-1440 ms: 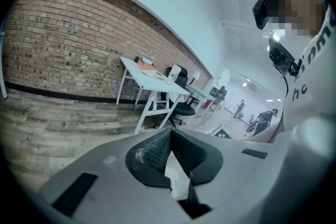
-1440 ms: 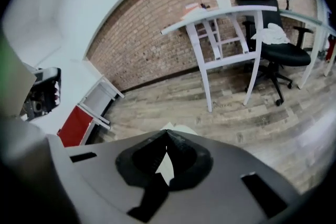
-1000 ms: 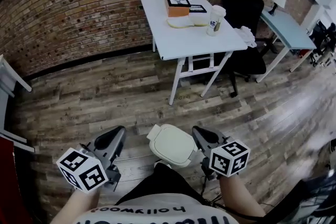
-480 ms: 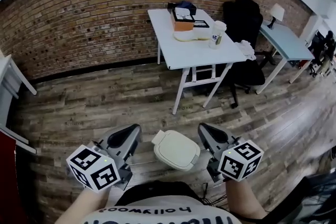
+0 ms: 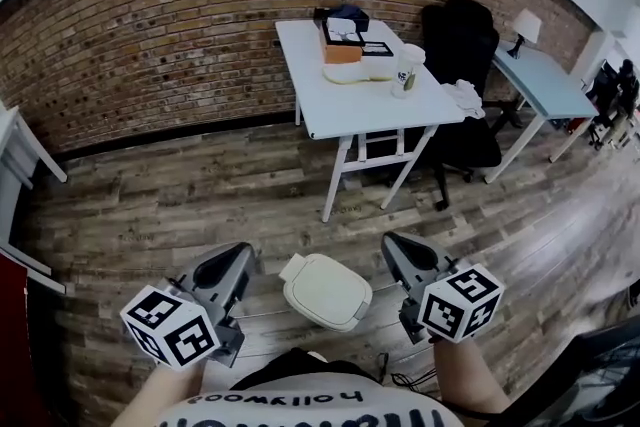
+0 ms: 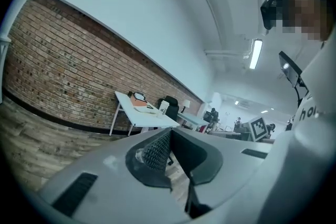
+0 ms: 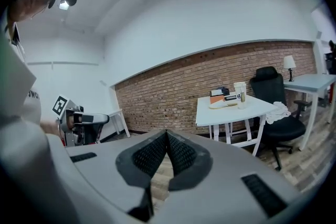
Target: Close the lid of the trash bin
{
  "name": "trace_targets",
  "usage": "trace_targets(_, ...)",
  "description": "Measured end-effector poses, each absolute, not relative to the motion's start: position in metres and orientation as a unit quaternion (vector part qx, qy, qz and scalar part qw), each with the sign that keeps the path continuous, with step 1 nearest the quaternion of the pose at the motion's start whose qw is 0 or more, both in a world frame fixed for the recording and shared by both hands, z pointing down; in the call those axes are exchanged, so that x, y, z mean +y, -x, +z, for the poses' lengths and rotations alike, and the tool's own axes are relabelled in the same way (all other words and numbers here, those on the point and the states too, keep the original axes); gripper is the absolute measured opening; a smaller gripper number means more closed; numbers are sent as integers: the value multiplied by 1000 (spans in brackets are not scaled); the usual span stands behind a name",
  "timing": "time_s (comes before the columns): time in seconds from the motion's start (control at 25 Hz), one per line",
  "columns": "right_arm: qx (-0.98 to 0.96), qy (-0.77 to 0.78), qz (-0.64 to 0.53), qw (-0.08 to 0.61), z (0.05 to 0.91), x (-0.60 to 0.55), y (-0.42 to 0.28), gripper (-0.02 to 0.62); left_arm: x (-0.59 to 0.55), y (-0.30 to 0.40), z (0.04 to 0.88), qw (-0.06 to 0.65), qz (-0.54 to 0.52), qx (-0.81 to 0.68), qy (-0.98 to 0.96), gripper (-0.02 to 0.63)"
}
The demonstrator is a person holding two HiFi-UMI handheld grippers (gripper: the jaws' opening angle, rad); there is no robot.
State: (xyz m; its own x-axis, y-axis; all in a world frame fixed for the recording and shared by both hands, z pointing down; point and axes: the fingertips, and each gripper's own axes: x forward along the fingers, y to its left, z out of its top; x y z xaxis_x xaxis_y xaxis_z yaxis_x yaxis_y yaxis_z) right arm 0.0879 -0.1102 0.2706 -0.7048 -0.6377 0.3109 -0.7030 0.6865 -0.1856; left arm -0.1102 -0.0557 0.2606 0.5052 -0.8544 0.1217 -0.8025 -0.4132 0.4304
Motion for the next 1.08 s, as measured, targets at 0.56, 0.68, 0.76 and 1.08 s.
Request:
trace_targets(0.56,-907,-380,117,140,271,-129,-105,7,-77,104,264,222,-49,-491,-841,8)
trace_targets(0.68,-905,-384,118,143,273,-133,-108,7,-82,105,263,218,-48,-496,-839,8)
trace_targets(0.76,-904,-384,117,144,274,-135,-109,7,-83,106,265,217,-47,-502,-836,8)
trace_targets(1.08,-905,-380,114,157,278,-138,-110,7,-85,104,267,218,-44,-508,-832,8)
